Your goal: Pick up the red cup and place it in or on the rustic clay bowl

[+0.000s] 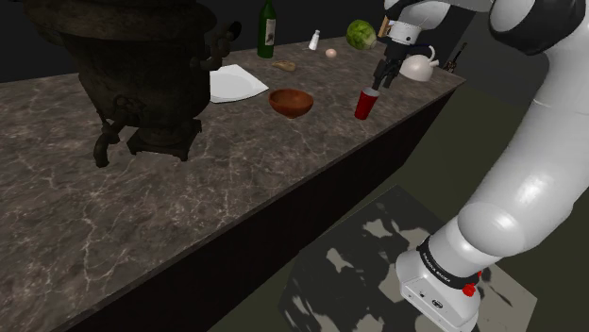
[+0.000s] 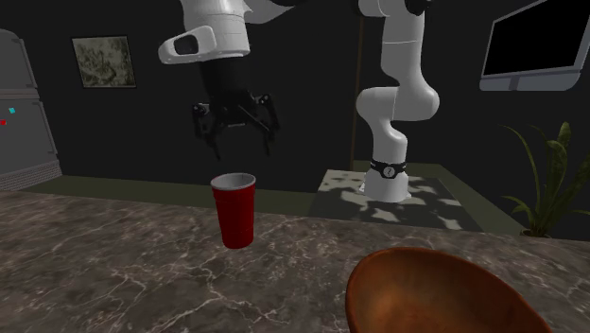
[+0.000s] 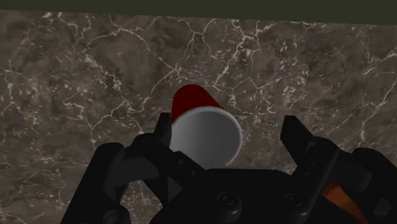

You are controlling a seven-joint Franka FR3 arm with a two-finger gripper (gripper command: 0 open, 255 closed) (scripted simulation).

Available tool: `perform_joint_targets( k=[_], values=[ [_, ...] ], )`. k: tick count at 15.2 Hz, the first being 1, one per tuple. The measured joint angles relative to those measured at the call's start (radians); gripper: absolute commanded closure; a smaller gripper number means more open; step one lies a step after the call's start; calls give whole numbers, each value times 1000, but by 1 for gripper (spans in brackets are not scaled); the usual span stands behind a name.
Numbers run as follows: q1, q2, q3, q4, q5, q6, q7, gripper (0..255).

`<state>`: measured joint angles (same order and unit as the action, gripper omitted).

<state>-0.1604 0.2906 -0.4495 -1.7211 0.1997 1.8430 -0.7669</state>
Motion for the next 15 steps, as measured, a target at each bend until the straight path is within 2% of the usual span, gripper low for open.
perform_joint_targets(
  k=[3,5,11,15],
  values=[
    [-52,127,5,141,55,-23,-42,0],
    [-72,170,9,190,72,-32,-54,0],
    [-71,199,18,150,89,34,-63,0],
    [-70,202,19,141,91,47,-65,0]
  ],
)
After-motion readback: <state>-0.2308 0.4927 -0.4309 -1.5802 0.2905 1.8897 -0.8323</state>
